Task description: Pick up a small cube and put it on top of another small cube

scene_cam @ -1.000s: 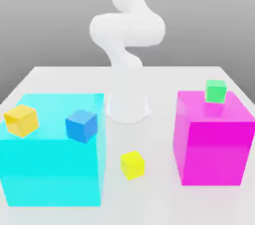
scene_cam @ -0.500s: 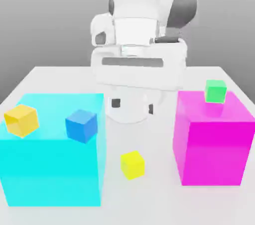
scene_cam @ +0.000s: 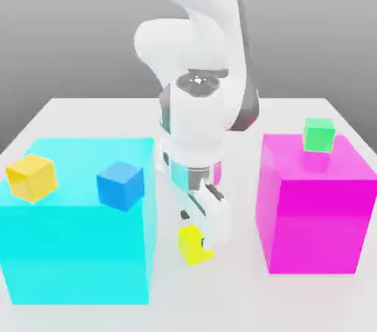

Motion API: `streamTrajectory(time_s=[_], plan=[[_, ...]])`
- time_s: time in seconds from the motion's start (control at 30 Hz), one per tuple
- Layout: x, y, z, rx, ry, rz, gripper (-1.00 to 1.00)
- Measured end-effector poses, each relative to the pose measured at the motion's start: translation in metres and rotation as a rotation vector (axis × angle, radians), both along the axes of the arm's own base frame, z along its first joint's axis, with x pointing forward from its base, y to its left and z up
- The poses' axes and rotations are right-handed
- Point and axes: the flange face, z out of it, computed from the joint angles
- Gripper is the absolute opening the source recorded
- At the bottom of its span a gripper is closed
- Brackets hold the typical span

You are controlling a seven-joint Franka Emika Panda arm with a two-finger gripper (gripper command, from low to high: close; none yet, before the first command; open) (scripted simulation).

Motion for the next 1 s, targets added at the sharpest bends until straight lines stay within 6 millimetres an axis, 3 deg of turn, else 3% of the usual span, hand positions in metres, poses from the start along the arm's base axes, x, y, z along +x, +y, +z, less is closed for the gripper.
streamTrajectory(time_s=[0.03, 0.07, 0.3, 0.63, 0.8, 1.0], plan=[[-0.001, 0.000, -0.007, 0.001, 0.001, 0.001, 0.00], [-0.002, 0.000, -0.013, 0.002, 0.002, 0.002, -1.00], [-0.002, 0.000, -0.014, 0.002, 0.000, 0.002, -1.00], [0.002, -0.002, 0.050, 0.000, 0.005, 0.010, -1.00], [0.052, -0.009, 0.087, 0.042, 0.020, 0.062, -1.00], [0.112, -0.028, 0.166, 0.147, -0.019, 0.064, -1.00]])
